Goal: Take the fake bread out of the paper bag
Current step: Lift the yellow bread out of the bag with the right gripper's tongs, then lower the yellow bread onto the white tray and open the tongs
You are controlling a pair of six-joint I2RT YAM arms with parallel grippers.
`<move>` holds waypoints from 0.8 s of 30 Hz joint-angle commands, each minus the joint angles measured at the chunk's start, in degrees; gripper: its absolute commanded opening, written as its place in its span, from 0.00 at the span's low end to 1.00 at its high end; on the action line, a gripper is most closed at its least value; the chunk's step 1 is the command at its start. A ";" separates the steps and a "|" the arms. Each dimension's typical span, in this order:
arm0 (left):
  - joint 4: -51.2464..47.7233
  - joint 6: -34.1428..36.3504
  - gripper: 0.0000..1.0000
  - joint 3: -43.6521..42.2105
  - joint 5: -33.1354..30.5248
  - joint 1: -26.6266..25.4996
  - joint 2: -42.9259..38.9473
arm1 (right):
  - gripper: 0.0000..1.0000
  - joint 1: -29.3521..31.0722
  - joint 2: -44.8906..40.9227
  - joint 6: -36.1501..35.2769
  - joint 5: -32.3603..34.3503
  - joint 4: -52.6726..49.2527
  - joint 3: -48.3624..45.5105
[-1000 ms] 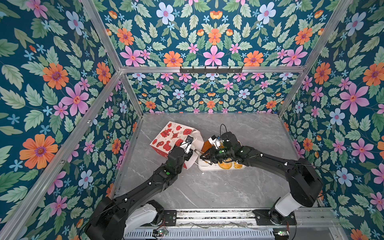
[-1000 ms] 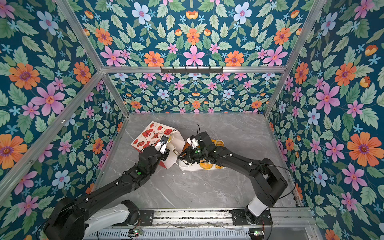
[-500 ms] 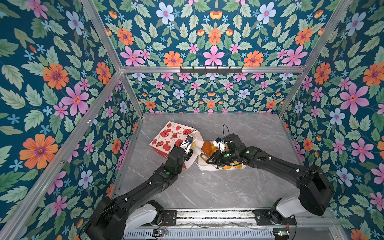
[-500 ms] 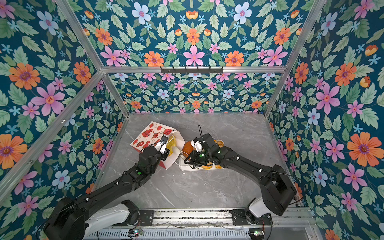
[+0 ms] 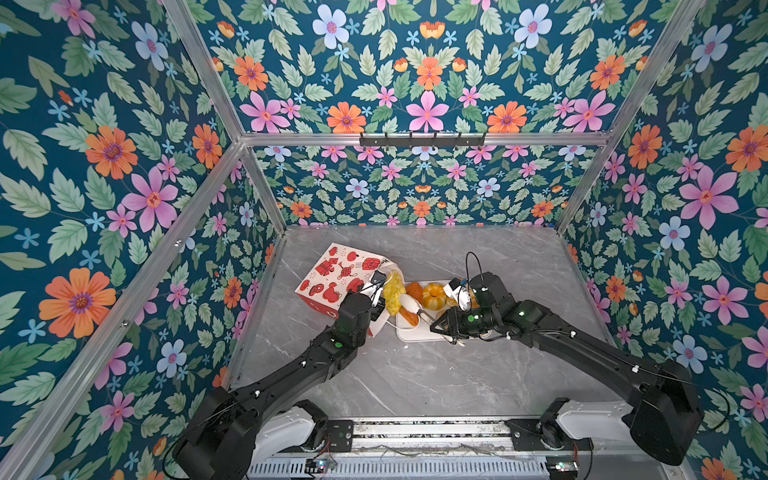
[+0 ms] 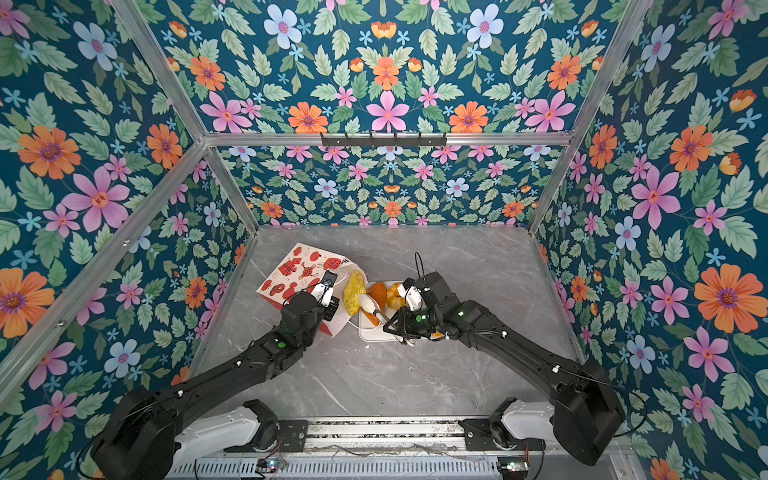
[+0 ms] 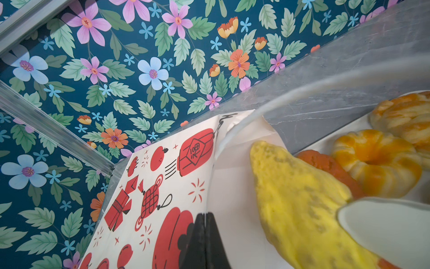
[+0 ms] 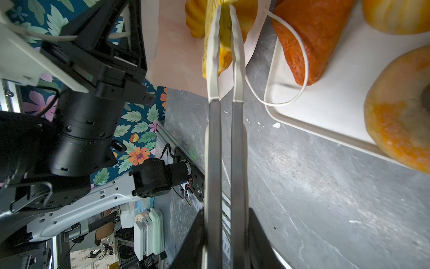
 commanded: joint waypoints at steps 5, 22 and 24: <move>3.49 -0.36 0.00 1.09 -4.20 0.15 1.74 | 0.03 -0.22 -4.31 -2.64 0.57 -2.33 -0.65; 5.30 -0.98 0.00 1.12 -8.59 0.16 3.36 | 0.03 -1.91 -15.25 -8.38 7.90 -21.76 0.25; 5.34 -1.06 0.00 0.79 -8.68 0.16 3.10 | 0.03 -2.15 -16.26 -9.44 9.82 -25.20 0.99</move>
